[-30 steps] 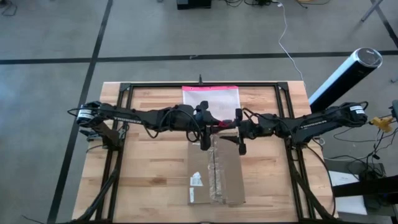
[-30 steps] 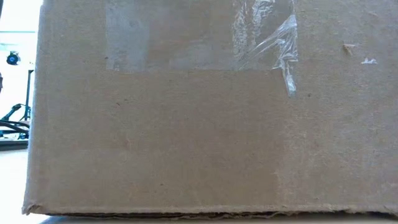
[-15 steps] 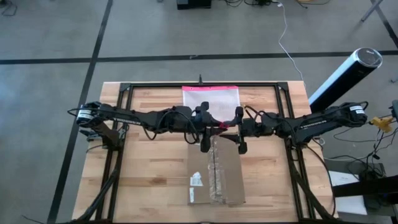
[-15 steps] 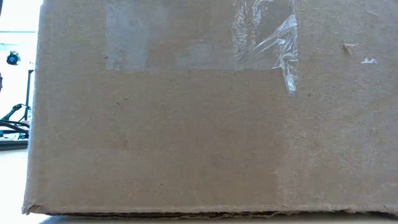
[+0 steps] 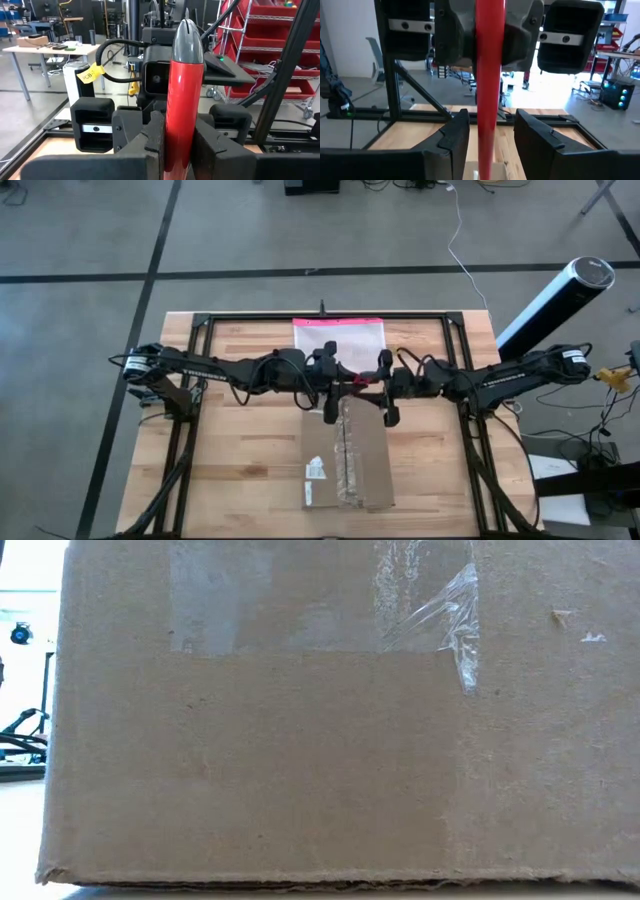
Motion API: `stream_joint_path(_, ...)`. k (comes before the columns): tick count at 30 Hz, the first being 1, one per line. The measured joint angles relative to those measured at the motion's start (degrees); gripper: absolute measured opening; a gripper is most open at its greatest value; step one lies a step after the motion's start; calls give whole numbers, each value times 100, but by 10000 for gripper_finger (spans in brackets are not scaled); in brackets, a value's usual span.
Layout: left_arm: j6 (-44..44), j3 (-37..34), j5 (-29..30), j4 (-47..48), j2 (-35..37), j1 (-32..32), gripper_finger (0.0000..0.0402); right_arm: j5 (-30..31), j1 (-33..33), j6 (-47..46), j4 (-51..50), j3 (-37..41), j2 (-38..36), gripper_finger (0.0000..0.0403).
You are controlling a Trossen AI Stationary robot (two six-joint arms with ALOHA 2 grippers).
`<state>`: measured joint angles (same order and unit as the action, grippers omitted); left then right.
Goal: Unpack boxes
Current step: Open the cardboard box using the box cutter
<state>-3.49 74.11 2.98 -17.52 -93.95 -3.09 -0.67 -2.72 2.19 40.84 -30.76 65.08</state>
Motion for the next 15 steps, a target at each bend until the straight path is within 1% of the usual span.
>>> stream_joint_path(6, 40, 0, -68, -388, -284, 2, 40, -131, 0, -85, 183, 0, 194, 115)
stream_joint_path(15, -9, -2, -70, -579, -407, 2, 40, -131, 0, -69, 183, -261, 895, 91)
